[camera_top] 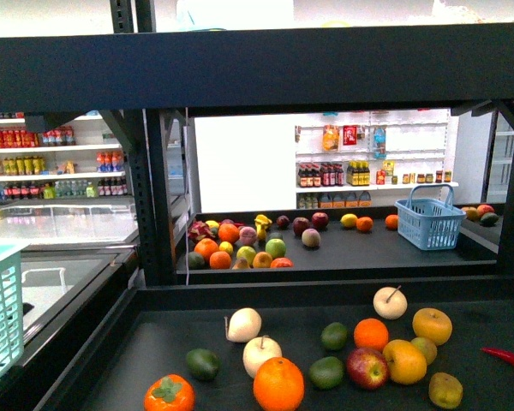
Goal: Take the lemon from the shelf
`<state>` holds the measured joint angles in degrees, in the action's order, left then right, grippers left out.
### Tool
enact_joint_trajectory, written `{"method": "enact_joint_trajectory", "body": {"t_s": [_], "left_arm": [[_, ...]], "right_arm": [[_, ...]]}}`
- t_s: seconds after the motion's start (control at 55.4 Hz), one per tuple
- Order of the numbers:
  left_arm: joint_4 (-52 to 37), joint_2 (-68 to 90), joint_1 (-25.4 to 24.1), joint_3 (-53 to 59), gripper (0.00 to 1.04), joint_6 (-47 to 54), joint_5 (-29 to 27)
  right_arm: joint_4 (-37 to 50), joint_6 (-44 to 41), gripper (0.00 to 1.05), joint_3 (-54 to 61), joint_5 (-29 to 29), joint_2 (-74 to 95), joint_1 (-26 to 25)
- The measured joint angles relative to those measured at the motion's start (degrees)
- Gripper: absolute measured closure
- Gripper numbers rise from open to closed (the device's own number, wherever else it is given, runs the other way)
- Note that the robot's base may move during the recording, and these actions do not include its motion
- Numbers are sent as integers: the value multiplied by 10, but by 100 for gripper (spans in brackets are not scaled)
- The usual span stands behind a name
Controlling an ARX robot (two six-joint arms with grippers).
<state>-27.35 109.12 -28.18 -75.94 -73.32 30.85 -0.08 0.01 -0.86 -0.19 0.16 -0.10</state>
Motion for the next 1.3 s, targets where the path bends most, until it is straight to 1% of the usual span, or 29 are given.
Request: {"method": "enact_joint_trajectory", "body": {"t_s": [0.126,0.198,0.271,0.361,0.469,0.541,0.722,0.776,0.902,0.956,1.155,1.299], "left_arm": [[6,-2,-2,3,83,-13,5],[15,-11,-1,9,89,-9,10],[19,-25,2,19,90,17,14],[29,-53,6,37,91,27,14],[41,-106,16,69,94,41,34],[55,-154,36,89,94,64,54],[82,-241,97,116,95,96,75],[89,-258,123,125,95,104,80],[110,-276,210,153,95,132,71],[106,-273,235,157,95,134,71],[73,-250,349,162,95,155,67],[58,-221,416,162,95,167,62]], "right_arm": [[0,0,2,0,0,0,0],[0,0,2,0,0,0,0],[0,0,2,0,0,0,0],[0,0,2,0,0,0,0],[0,0,2,0,0,0,0],[0,0,2,0,0,0,0],[0,0,2,0,0,0,0],[0,0,2,0,0,0,0],[0,0,2,0,0,0,0],[0,0,2,0,0,0,0],[0,0,2,0,0,0,0],[0,0,2,0,0,0,0]]}}
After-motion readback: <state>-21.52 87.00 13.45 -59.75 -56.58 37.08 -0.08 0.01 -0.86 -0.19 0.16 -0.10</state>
